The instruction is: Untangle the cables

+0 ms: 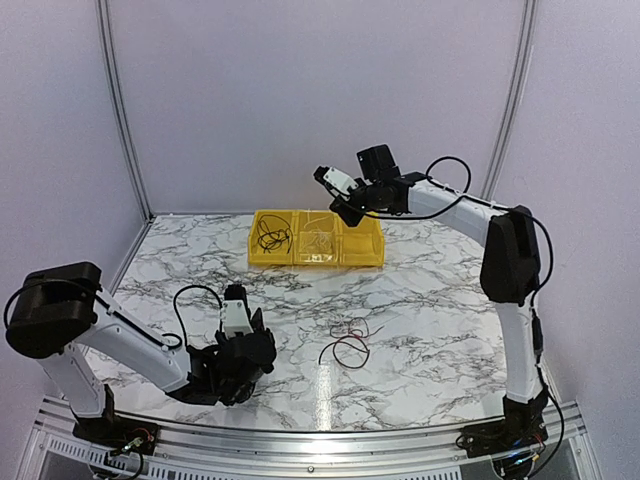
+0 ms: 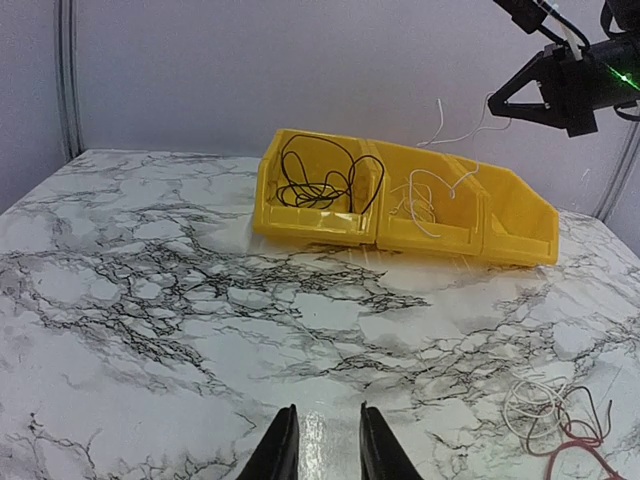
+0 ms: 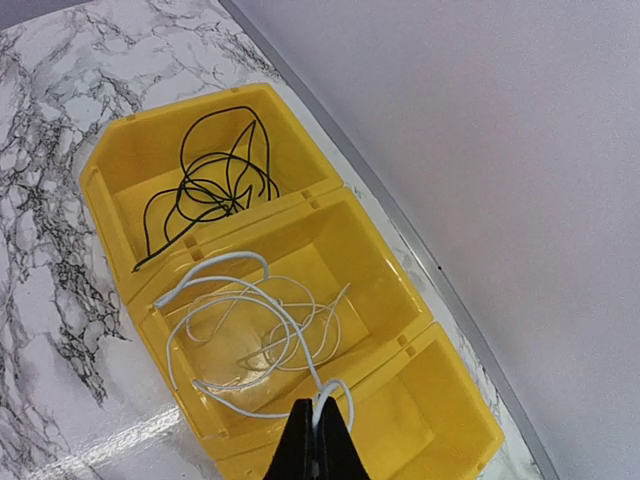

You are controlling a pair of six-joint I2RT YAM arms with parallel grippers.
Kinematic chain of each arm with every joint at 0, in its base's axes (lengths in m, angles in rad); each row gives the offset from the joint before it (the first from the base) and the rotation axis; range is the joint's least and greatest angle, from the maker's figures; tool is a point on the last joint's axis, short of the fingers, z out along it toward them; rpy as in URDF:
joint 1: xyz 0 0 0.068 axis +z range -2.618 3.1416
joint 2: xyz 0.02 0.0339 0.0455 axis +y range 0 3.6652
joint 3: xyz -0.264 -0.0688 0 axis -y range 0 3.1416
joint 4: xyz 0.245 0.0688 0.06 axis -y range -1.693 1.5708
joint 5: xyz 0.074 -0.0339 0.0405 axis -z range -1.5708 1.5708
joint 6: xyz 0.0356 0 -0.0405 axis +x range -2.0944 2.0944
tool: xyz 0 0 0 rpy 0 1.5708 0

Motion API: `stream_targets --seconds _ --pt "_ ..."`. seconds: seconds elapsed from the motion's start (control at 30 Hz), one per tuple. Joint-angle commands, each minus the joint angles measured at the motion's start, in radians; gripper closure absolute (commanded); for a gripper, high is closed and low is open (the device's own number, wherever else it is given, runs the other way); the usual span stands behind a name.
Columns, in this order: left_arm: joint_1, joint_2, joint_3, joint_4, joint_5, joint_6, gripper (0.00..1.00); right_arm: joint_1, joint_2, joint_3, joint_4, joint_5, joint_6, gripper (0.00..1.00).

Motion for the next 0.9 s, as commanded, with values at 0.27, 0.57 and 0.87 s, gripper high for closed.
stream_targets --seconds 0.27,0.57,0.87 --pt "-0.049 0.089 0.117 0.014 -0.076 0.116 0.75 -0.005 0.235 0.208 0.054 0.1 -0.008 1.0" --pt "-0.049 0.088 0.114 0.018 -0.083 0.113 0.74 0.008 0.278 0.237 0.052 0.091 0.02 0.86" --pt "-0.049 0.083 0.106 0.019 -0.079 0.111 0.72 0.043 0.193 0.212 0.002 0.087 0.046 0.55"
